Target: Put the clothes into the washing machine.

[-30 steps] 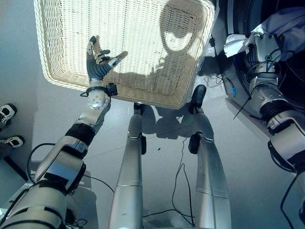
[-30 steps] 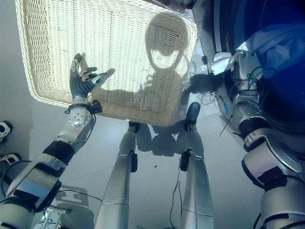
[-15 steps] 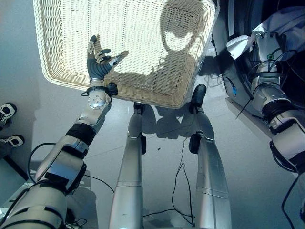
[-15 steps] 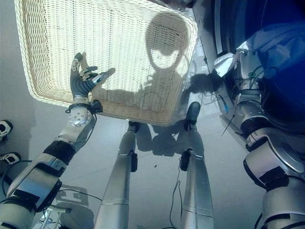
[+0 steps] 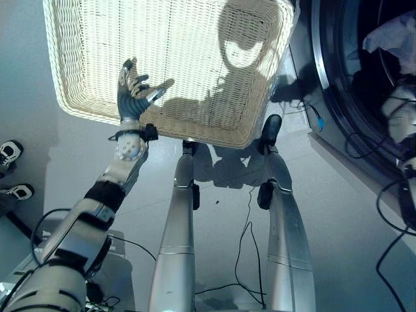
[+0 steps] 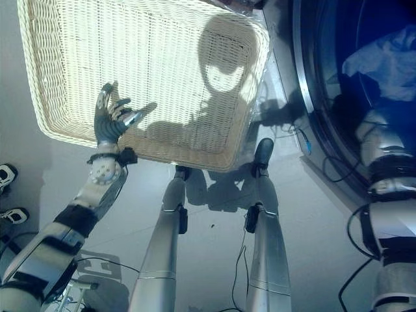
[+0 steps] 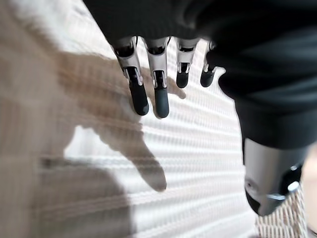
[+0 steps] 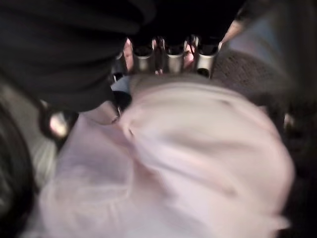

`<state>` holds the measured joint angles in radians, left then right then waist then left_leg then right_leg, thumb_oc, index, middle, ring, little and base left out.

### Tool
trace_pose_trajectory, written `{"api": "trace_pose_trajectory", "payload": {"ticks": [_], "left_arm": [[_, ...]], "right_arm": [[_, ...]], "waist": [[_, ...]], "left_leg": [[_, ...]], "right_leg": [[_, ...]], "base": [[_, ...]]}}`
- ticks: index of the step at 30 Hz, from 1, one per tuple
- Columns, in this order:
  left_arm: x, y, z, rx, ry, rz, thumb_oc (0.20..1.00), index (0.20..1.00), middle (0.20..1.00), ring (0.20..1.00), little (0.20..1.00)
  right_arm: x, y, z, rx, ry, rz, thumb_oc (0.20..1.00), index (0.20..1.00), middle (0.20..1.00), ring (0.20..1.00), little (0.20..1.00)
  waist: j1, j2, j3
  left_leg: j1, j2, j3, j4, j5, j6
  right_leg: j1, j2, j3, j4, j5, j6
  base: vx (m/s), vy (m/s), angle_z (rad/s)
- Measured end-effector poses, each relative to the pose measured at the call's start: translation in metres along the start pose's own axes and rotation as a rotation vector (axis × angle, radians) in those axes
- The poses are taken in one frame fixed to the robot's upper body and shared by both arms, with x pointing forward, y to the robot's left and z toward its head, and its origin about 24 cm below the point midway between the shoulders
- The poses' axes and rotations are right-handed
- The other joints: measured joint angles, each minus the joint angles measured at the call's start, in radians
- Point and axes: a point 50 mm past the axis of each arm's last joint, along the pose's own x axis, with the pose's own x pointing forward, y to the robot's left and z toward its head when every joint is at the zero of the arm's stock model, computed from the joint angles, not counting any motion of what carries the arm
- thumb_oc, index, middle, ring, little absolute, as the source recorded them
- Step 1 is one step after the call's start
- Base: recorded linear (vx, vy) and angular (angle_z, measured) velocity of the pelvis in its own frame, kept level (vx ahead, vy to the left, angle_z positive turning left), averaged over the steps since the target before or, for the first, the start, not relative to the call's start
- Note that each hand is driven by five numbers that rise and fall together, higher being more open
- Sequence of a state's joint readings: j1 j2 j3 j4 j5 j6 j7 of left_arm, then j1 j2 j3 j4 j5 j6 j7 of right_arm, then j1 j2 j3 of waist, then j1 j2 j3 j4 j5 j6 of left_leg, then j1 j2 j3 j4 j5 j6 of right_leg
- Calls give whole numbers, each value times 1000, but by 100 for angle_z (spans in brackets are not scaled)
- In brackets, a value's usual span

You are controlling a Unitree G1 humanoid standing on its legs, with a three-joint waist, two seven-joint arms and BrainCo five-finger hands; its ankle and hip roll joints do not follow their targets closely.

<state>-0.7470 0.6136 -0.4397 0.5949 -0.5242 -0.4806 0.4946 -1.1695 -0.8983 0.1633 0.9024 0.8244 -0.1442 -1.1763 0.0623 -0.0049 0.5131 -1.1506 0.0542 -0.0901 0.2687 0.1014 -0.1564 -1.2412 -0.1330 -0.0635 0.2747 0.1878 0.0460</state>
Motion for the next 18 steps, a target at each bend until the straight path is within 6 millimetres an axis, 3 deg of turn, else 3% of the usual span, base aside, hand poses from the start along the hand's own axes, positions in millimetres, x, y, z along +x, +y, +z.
{"api": "trace_pose_trajectory", "payload": {"ticks": [2, 4, 5, 12, 18], "left_arm": [[-1, 2, -2, 7, 7, 1, 1000, 1000, 1000, 1000, 1000], [2, 6, 0, 22, 4, 0, 1000, 1000, 1000, 1000, 1000], [3, 7, 1, 25, 4, -4, 1000, 1000, 1000, 1000, 1000], [17, 19, 6, 55, 11, -8, 1000, 1000, 1000, 1000, 1000], [19, 23, 6, 65, 22, -6, 1000, 1000, 1000, 1000, 1000]], "right_arm": [[1, -4, 0, 21, 2, -44, 213, 213, 213, 213, 213], [4, -5, 1, 46, 11, -82, 705, 705, 705, 705, 705], [3, -5, 1, 48, 14, -79, 1000, 1000, 1000, 1000, 1000], [9, 4, -11, -23, 112, 74, 1000, 1000, 1000, 1000, 1000], [-1, 15, -28, -320, 123, 254, 1000, 1000, 1000, 1000, 1000]], "waist": [[-1, -1, 1], [-2, -4, 2], [-2, -5, 3], [-8, -8, 4], [-19, -8, 4]], "left_leg": [[0, -1, 0, 10, -5, 3], [-2, -2, -2, 25, -13, 6], [-2, -3, -2, 28, -14, 7], [-2, -5, -4, 34, -15, 9], [1, -5, -9, 36, -14, 10]], "right_leg": [[7, 0, 1, -5, 3, 3], [19, 0, 1, -17, 13, 3], [22, 0, 1, -22, 15, 4], [37, -1, 1, -42, 28, 8], [49, -1, -3, -55, 31, 13]], "base": [[0, 0, 0], [0, 0, 0], [0, 0, 0], [0, 0, 0], [0, 0, 0]]}}
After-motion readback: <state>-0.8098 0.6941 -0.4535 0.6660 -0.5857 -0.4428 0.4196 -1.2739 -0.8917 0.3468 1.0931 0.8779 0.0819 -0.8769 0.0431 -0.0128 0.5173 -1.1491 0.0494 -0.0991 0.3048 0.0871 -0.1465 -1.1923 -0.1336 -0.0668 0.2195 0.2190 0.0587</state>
